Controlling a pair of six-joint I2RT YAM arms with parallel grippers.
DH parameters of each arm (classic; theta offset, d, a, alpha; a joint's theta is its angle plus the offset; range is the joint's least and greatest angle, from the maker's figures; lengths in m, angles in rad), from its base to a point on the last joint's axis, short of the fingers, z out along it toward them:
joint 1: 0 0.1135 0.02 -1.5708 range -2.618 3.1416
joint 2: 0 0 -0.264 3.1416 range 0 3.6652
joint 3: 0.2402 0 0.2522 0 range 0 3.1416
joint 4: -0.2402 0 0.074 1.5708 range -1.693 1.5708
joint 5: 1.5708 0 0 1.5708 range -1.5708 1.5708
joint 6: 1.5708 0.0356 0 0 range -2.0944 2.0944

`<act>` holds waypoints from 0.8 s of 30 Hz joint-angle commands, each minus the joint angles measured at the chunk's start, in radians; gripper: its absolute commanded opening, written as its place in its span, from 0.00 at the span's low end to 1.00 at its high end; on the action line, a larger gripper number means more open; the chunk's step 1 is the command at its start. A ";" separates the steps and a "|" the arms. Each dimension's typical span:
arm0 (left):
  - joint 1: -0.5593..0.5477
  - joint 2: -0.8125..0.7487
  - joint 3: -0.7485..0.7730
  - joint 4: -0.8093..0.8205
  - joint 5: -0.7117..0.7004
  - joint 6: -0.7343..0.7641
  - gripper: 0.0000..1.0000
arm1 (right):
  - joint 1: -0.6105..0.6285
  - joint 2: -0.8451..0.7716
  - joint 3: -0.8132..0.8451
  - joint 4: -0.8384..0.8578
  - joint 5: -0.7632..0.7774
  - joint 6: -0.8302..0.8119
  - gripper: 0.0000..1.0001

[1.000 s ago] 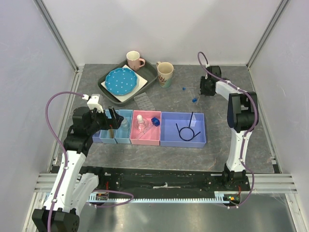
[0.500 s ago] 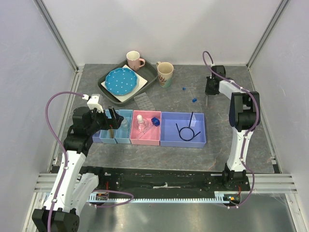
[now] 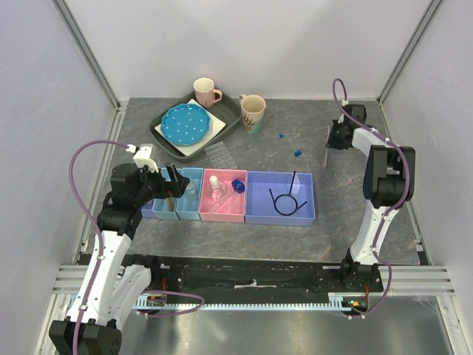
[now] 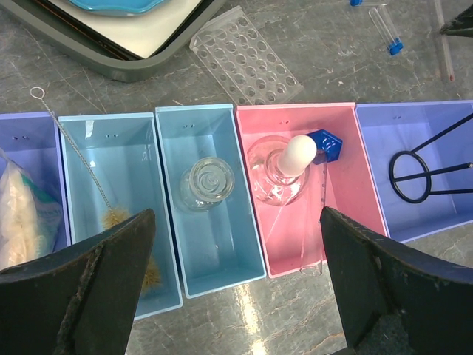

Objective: Organize the chemistry lab equipment

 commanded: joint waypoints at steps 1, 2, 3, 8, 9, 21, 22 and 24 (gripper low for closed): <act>0.002 -0.011 0.001 0.039 0.042 0.039 0.99 | -0.008 -0.123 -0.046 0.093 -0.104 0.052 0.06; 0.002 -0.011 0.001 0.040 0.052 0.036 0.99 | -0.008 -0.133 -0.054 0.099 -0.122 0.057 0.06; 0.002 -0.012 0.001 0.040 0.058 0.035 0.99 | -0.008 -0.151 -0.067 0.105 -0.131 0.063 0.06; 0.002 -0.012 0.005 0.043 0.130 0.015 0.98 | -0.011 -0.194 -0.104 0.136 -0.177 0.100 0.05; 0.002 -0.012 0.007 0.045 0.141 0.012 0.98 | -0.011 -0.205 -0.114 0.140 -0.188 0.103 0.05; -0.087 0.074 0.034 0.235 0.338 -0.247 0.94 | -0.011 -0.318 -0.181 0.171 -0.302 0.179 0.05; -0.118 0.106 0.044 0.273 0.310 -0.276 0.94 | -0.011 -0.330 -0.184 0.171 -0.329 0.192 0.05; -0.222 0.152 0.083 0.307 0.270 -0.303 0.95 | -0.011 -0.366 -0.203 0.182 -0.354 0.227 0.05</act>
